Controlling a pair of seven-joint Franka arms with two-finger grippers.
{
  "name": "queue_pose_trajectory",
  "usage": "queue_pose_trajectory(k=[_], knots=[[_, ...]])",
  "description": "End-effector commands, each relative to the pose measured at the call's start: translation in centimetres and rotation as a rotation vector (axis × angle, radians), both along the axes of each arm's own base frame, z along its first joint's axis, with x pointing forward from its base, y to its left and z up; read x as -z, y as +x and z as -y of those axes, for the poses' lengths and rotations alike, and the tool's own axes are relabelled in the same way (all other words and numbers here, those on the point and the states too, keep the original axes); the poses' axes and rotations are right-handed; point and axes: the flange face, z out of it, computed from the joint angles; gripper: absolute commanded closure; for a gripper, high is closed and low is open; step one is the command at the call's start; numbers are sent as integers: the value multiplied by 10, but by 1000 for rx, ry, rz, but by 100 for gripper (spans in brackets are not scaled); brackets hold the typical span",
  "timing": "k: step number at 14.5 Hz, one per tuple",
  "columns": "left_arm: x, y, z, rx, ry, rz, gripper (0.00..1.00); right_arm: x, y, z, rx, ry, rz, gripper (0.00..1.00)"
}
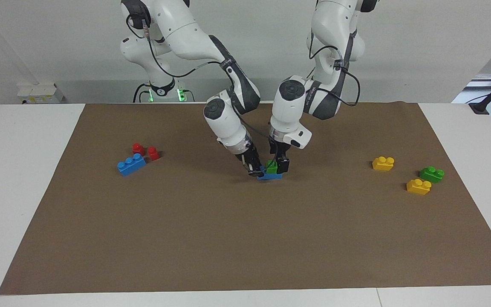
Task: Remove green block with left arm and hold with right
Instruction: 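Grasp the green brick with the left gripper while the right gripper grasps the blue brick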
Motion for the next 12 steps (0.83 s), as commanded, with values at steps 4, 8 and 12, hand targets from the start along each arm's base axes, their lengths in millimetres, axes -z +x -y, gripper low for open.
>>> queue_pose_trajectory(k=[4, 8, 12], knots=[[10, -1, -1, -3, 18, 20, 12, 2, 1, 4, 58, 34, -2, 100], [9, 0, -2, 22, 27, 30, 100, 3, 2, 4, 60, 34, 1, 100], [1, 5, -5, 39, 31, 57, 100, 3, 2, 4, 60, 34, 1, 100]])
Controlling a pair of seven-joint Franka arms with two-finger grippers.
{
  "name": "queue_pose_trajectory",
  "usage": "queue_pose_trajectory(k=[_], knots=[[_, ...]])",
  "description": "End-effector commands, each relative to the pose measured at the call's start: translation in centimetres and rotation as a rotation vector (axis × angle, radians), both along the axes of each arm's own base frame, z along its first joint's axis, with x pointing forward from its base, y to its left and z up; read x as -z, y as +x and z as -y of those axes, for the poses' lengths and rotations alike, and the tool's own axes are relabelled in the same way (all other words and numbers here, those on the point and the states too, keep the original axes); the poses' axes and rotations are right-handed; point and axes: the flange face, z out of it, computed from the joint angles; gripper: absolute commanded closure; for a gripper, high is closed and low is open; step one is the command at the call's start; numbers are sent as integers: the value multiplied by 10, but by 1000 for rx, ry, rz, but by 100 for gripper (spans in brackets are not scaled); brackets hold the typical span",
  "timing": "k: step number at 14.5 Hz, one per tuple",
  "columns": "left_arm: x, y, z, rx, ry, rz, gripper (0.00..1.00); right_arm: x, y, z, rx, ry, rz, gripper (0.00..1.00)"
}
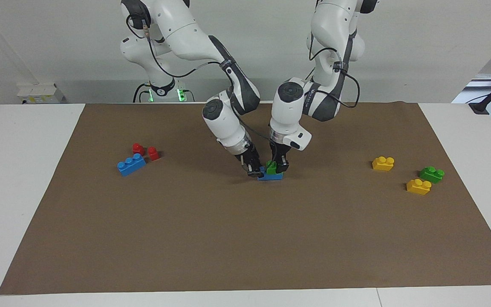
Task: Remove green block with left arm and hold with right
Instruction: 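Grasp the green brick with the left gripper while the right gripper grasps the blue brick, then pull the green brick off the blue brick, grippers moving apart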
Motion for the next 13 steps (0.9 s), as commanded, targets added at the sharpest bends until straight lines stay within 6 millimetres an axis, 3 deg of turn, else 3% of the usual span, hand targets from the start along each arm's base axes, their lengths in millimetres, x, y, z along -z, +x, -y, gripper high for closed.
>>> queue_pose_trajectory(k=[1, 7, 9, 13], knots=[[-8, 2, -6, -5, 0, 24, 100, 1, 1, 3, 30, 14, 4, 100], [-66, 8, -35, -31, -7, 59, 100, 1, 1, 2, 26, 15, 7, 100], [-88, 10, -52, -19, -4, 59, 100, -11, 14, 15, 25, 20, 23, 100], [-112, 22, -88, 64, 8, 19, 100, -69, 72, 104, -80, 31, 52, 100]])
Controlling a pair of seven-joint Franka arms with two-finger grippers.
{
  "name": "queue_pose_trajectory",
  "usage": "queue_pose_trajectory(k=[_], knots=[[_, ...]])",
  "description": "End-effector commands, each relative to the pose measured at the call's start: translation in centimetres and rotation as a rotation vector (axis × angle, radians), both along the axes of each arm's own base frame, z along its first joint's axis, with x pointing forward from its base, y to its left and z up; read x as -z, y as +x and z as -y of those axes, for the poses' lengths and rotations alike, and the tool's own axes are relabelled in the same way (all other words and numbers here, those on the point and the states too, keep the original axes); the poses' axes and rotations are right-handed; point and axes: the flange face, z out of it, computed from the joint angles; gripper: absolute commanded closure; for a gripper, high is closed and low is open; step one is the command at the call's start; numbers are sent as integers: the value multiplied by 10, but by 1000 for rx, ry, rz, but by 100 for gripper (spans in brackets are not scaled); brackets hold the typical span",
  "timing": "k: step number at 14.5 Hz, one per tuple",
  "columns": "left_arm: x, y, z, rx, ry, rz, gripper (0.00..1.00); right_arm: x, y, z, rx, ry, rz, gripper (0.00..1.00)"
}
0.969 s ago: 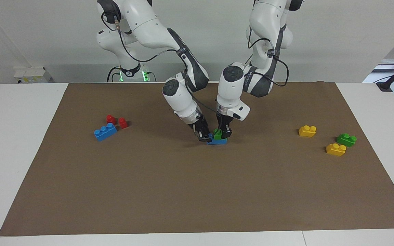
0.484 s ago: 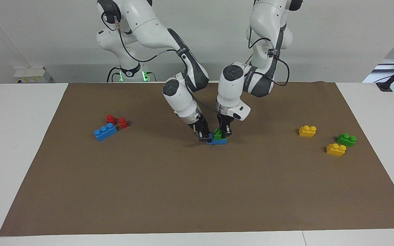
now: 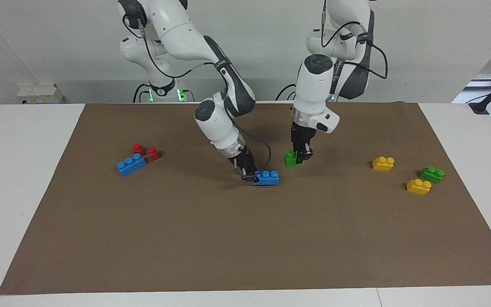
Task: Remove green block with left arm and hold with right
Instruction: 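Pull the green brick off the blue brick, grippers moving apart, then carry the green brick with the left gripper while the right gripper carries the blue brick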
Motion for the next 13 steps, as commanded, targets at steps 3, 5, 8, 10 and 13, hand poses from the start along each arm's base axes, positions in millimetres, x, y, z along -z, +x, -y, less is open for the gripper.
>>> queue_pose_trajectory(k=[3, 5, 8, 10, 13], knots=[[-10, 18, -58, 182, 37, -54, 100, -61, 53, 151, -209, -44, 77, 100], [-9, 27, -89, 259, 54, -73, 100, -59, 59, 229, -298, -69, 82, 100], [-9, 42, -136, 341, 61, -69, 100, -40, 47, 338, -301, -54, 50, 100], [-13, 55, -172, 367, 24, -54, 100, -19, 31, 380, -291, -42, 20, 100], [-5, 67, -220, 409, 18, -24, 100, -1, 19, 410, -277, -33, 2, 100]])
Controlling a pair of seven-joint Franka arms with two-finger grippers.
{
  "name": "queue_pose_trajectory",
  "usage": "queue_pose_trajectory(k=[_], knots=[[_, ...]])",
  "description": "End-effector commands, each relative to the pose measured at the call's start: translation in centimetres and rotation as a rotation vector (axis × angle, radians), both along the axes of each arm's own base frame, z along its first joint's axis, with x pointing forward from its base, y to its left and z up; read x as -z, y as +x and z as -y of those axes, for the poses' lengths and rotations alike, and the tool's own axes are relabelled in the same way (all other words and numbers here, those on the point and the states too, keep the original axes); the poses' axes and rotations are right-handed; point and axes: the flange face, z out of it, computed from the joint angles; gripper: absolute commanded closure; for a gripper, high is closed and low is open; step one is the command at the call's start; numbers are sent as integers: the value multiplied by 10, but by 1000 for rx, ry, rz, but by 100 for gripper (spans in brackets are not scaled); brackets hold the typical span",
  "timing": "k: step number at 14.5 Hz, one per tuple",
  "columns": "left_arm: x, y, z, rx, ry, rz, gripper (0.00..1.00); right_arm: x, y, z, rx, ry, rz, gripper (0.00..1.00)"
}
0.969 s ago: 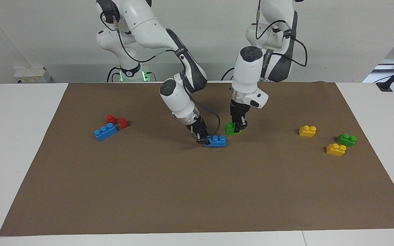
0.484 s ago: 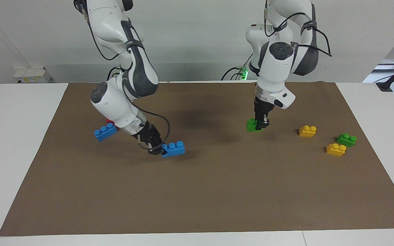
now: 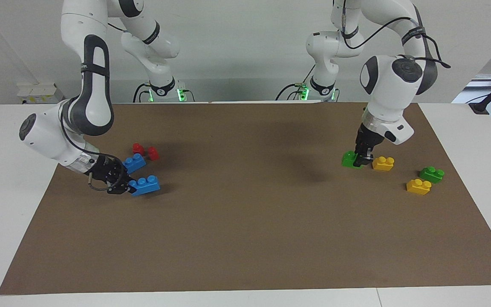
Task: Remove green block with left arm and hold with right
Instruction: 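Carry the green brick with the left gripper while the right gripper carries the blue brick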
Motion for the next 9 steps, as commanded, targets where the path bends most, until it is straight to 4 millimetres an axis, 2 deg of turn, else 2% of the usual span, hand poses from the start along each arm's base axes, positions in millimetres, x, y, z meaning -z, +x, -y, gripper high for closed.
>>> queue_pose_trajectory(k=[1, 2, 3, 6, 9], knots=[[13, 15, -38, 52, -15, 11, 100, 9, -9, 1, -16, -6, -11, 100], [17, 18, -49, 73, -10, 16, 100, 11, -11, 0, -13, -4, -17, 100], [31, 24, -56, 84, -9, 16, 100, 12, -11, -1, -10, -3, -21, 100], [54, 42, -70, 71, -2, 40, 100, 18, -16, 0, -3, -5, -30, 100], [87, 58, -82, 76, 29, 35, 100, 25, -22, 0, -1, -11, -33, 100]])
